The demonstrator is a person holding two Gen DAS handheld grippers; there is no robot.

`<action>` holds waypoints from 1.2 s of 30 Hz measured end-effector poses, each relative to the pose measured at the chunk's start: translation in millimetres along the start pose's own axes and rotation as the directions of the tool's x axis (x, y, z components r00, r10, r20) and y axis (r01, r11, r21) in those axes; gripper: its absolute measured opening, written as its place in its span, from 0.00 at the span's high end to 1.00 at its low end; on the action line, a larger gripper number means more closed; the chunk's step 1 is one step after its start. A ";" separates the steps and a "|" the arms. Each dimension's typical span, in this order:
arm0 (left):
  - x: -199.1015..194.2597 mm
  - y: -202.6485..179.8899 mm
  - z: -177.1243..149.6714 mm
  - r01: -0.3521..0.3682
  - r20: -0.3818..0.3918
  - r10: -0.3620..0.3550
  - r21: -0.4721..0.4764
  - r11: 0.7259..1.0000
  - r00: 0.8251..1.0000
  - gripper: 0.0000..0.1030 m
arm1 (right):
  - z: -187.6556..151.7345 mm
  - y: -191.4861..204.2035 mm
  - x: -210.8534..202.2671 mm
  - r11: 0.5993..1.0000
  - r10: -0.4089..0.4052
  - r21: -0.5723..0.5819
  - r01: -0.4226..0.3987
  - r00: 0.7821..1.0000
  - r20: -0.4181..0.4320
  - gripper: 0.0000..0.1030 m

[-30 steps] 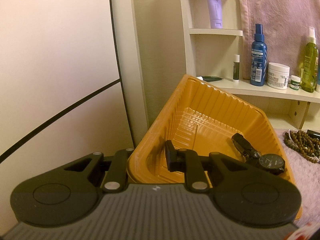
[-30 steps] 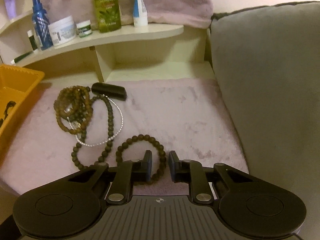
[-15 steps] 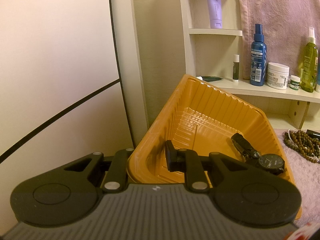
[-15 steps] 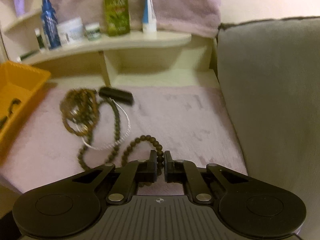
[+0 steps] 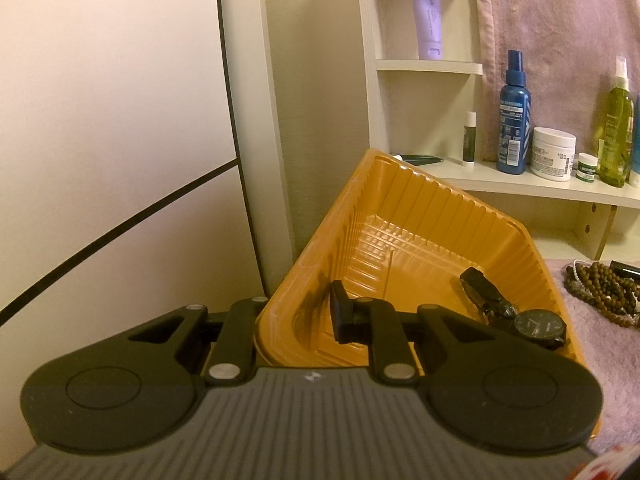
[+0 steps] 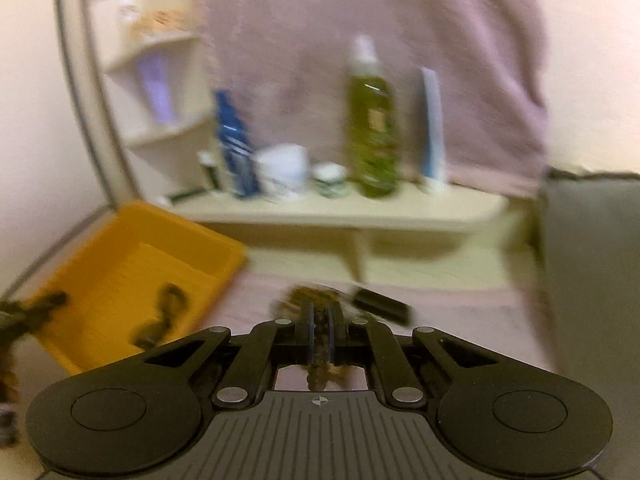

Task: Organize jewelry
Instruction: 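Reach the right tool to the brown bead bracelet and grasp it, then carry the brown bracelet into the orange tray and open the right tool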

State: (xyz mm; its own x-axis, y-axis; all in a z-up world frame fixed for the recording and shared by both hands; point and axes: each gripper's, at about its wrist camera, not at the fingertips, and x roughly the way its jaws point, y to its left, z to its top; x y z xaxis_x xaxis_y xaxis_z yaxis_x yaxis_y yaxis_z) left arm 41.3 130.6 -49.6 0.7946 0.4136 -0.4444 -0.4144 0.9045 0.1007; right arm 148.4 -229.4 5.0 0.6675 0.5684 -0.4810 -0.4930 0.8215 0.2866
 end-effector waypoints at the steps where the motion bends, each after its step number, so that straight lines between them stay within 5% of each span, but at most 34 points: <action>1: -0.1 0.5 -0.2 0.001 0.000 -0.001 -0.001 1.000 1.000 0.83 | 3.3 7.6 2.3 0.999 0.038 0.003 -0.038 0.999 0.004 0.94; 8: -0.2 1.5 -0.4 0.002 -0.001 -0.002 0.001 1.000 1.000 0.83 | 12.0 67.1 38.6 0.961 0.276 -0.008 -0.276 0.961 -0.021 0.94; 15: -0.4 1.2 -0.5 0.003 -0.001 -0.003 -0.003 1.000 1.000 0.83 | -5.1 125.8 83.5 0.915 0.396 -0.034 -0.401 0.912 -0.102 0.94; 22: -0.2 1.2 -1.0 0.006 -0.002 -0.006 -0.006 1.000 1.000 0.83 | -30.6 151.2 120.8 0.903 0.414 -0.035 -0.428 0.889 -0.198 0.94; 28: -0.3 1.0 -1.0 0.006 -0.003 -0.006 -0.006 1.000 1.000 0.83 | -34.5 155.7 134.4 0.901 0.418 -0.036 -0.433 0.886 -0.200 0.92; 32: -0.2 1.3 -1.0 0.005 -0.003 -0.005 -0.007 1.000 1.000 0.83 | -32.7 151.2 126.0 0.902 0.421 -0.027 -0.431 0.892 -0.165 0.64; 36: 0.5 1.9 -1.6 0.005 -0.005 -0.005 -0.007 1.000 1.000 0.83 | -28.6 138.8 107.0 0.912 0.405 -0.025 -0.409 0.908 -0.107 0.63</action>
State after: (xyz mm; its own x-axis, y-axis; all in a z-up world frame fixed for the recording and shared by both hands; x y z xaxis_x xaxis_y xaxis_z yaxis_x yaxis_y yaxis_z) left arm 40.1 132.4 -51.0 0.7944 0.4089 -0.4490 -0.4140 0.9056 0.0923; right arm 135.4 -55.9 -30.4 0.3468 0.8437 -0.4098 -0.7371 0.5153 0.4373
